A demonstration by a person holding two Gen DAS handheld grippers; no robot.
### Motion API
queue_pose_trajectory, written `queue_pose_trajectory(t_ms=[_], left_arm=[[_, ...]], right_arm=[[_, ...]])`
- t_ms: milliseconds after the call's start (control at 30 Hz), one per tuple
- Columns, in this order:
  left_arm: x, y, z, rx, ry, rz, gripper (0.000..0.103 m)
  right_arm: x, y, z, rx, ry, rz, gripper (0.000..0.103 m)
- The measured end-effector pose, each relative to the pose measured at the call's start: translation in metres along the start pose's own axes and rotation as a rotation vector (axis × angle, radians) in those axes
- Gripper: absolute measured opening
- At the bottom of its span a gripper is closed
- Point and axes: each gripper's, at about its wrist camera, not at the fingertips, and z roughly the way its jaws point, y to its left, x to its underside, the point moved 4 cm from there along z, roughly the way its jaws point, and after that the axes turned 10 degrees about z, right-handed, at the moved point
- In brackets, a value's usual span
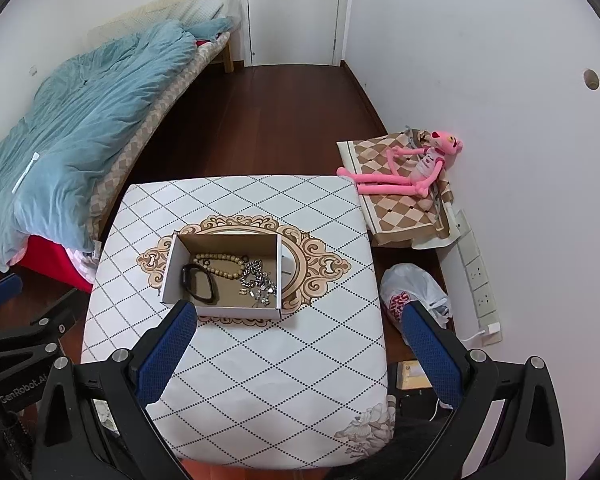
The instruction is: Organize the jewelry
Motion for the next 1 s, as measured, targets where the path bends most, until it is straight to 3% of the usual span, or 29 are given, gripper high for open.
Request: queue_pose_trajectory(t_ms=[1000], left_arm=[[0.0060, -0.0003, 0.0033, 0.007, 0.008, -0.012, 0.100]], right_arm=[[0.0019, -0.0046, 0.0078, 0.009, 0.027, -0.004, 0.103]])
